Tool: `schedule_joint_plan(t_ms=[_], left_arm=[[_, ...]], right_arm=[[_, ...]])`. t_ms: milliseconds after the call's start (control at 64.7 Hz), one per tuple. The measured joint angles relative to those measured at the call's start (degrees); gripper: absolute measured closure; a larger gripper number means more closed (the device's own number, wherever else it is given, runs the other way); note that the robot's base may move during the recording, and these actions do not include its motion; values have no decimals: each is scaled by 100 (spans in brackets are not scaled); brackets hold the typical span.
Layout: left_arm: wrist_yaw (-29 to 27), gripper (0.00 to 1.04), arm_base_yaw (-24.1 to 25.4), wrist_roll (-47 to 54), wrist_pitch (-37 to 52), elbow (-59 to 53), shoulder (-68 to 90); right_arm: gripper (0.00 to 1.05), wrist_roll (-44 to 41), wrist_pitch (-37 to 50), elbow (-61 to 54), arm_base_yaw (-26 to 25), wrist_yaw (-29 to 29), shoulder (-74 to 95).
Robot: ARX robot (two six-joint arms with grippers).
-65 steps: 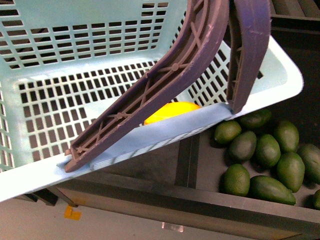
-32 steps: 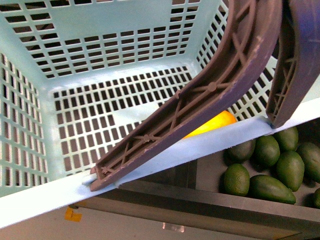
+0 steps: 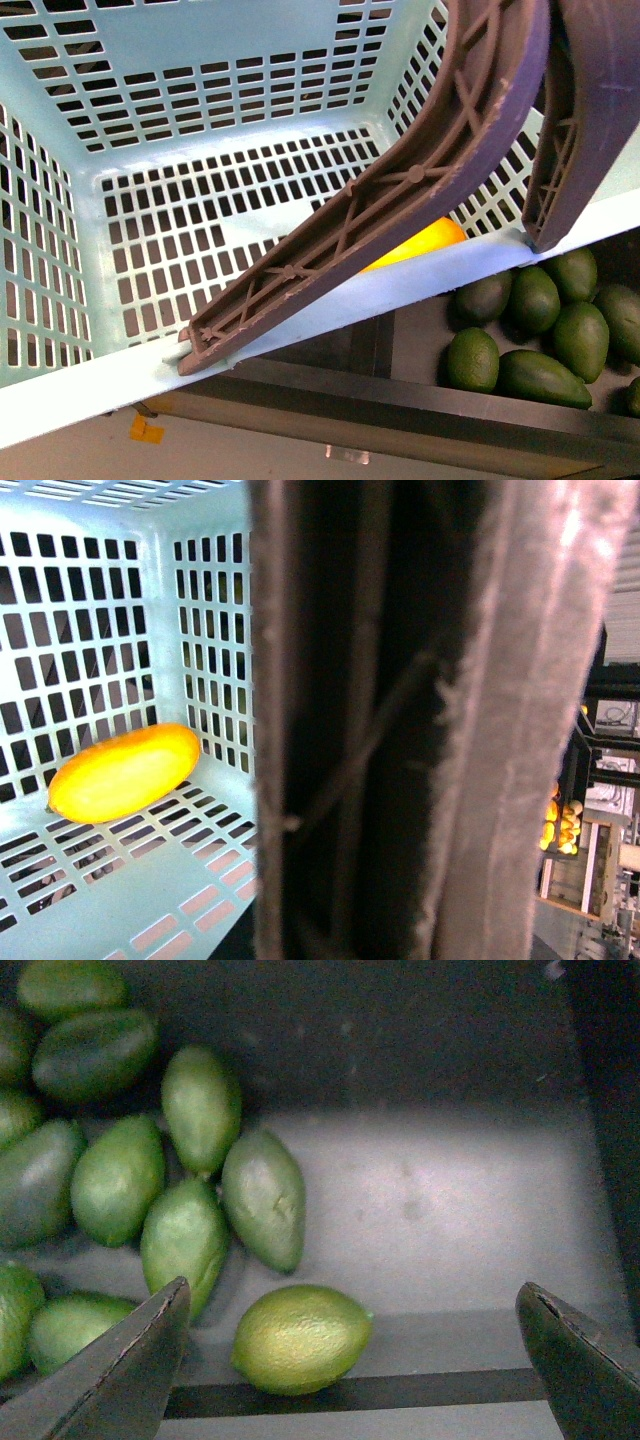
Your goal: Pick mango and avocado into basket
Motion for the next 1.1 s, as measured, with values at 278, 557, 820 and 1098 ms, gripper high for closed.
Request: schedule_joint_plan(t_ms=[278,557,820,1098], left_arm=[[-48,91,-2,-7,-2,0,0],[-39,91,-2,2,-2,0,0],[-7,91,-2,0,-2,0,0],[-46,91,-2,4,-2,0,0]], right_arm=[[9,-223,-122,986,444,-76,1775],[9,-66,-595,2100,662,-105,2494],[9,107,-962,2868,767,-133,2979],[9,245,-1189,3298,787,-146,3283]])
